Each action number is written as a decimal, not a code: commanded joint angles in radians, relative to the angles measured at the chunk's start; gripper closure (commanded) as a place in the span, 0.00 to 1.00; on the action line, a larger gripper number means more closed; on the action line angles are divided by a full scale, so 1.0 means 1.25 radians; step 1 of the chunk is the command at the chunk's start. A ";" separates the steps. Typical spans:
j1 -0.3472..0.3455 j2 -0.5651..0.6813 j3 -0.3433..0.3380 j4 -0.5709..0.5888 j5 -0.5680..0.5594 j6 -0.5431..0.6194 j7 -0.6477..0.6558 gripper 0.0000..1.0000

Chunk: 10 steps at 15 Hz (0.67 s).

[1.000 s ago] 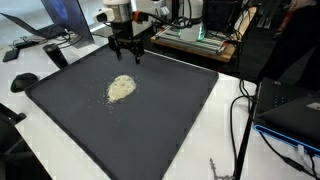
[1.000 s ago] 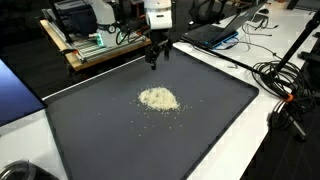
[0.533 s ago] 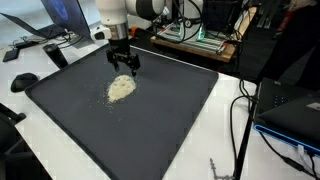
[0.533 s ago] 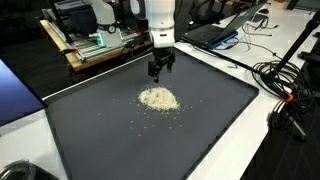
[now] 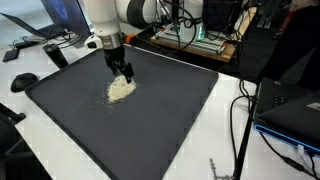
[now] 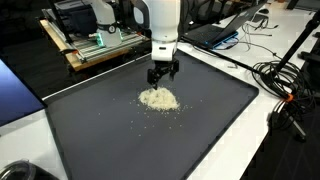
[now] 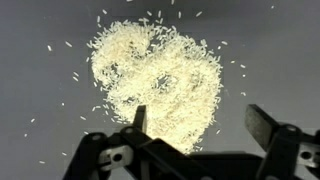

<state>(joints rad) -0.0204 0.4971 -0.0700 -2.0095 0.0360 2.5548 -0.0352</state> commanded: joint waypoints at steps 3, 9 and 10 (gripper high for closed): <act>0.017 0.058 -0.012 0.070 0.006 -0.027 0.175 0.00; 0.006 0.105 -0.004 0.085 0.029 0.004 0.235 0.00; 0.003 0.112 -0.002 0.087 0.032 0.016 0.237 0.00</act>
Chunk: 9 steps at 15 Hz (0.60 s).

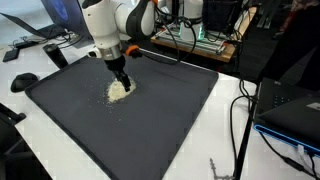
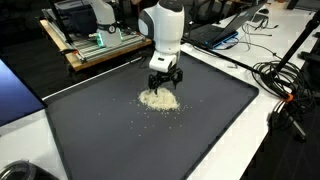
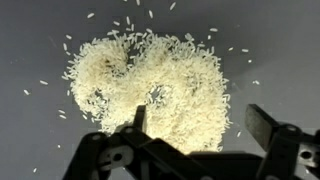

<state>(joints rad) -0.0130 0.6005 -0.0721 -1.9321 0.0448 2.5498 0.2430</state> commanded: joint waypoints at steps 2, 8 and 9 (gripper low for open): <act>-0.003 0.039 -0.002 0.031 0.031 0.033 0.019 0.00; 0.015 0.070 -0.029 0.055 0.018 0.053 0.062 0.00; 0.020 0.074 -0.035 0.059 0.014 0.054 0.068 0.00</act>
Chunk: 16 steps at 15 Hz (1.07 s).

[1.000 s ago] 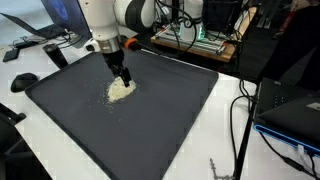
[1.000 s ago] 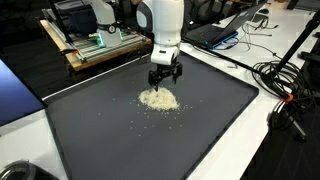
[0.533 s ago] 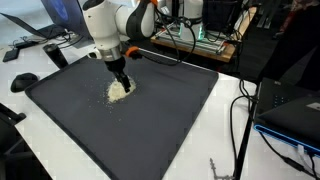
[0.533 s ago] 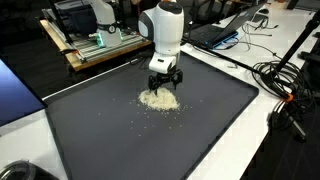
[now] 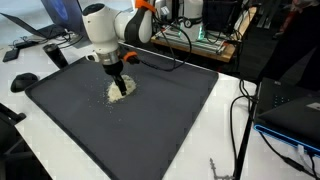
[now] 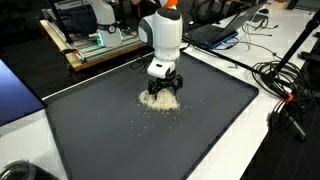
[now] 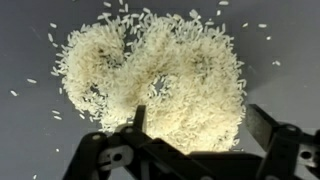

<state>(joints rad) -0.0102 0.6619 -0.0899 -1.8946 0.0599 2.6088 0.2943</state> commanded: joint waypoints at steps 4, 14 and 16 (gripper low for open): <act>0.035 0.041 -0.037 0.046 -0.010 -0.001 0.042 0.00; 0.057 0.046 -0.054 0.060 -0.014 -0.014 0.049 0.75; 0.060 0.044 -0.058 0.058 -0.017 -0.016 0.051 0.90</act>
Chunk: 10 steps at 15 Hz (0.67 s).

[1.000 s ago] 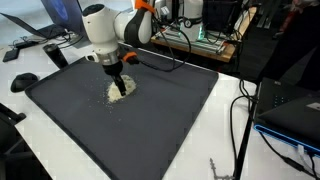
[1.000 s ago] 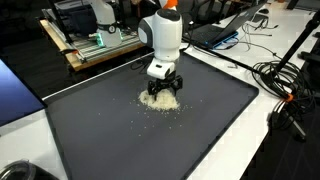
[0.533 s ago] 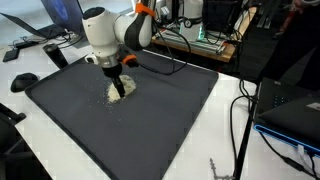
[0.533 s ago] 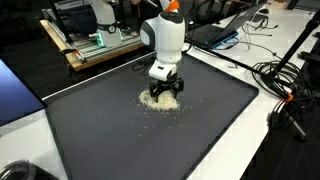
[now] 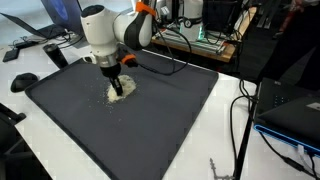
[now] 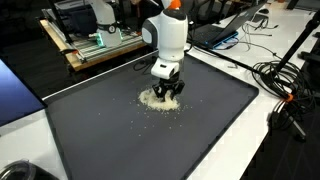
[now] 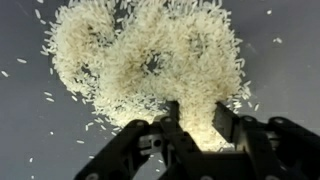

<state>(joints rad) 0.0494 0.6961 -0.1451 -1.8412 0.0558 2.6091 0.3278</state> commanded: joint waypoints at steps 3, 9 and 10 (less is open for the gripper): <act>0.015 0.015 -0.018 0.014 -0.015 -0.017 0.026 0.98; 0.024 0.010 -0.027 0.011 -0.021 -0.019 0.034 0.96; 0.024 0.009 -0.027 0.010 -0.021 -0.019 0.034 0.96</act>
<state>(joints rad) 0.0639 0.6928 -0.1631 -1.8391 0.0525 2.6059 0.3354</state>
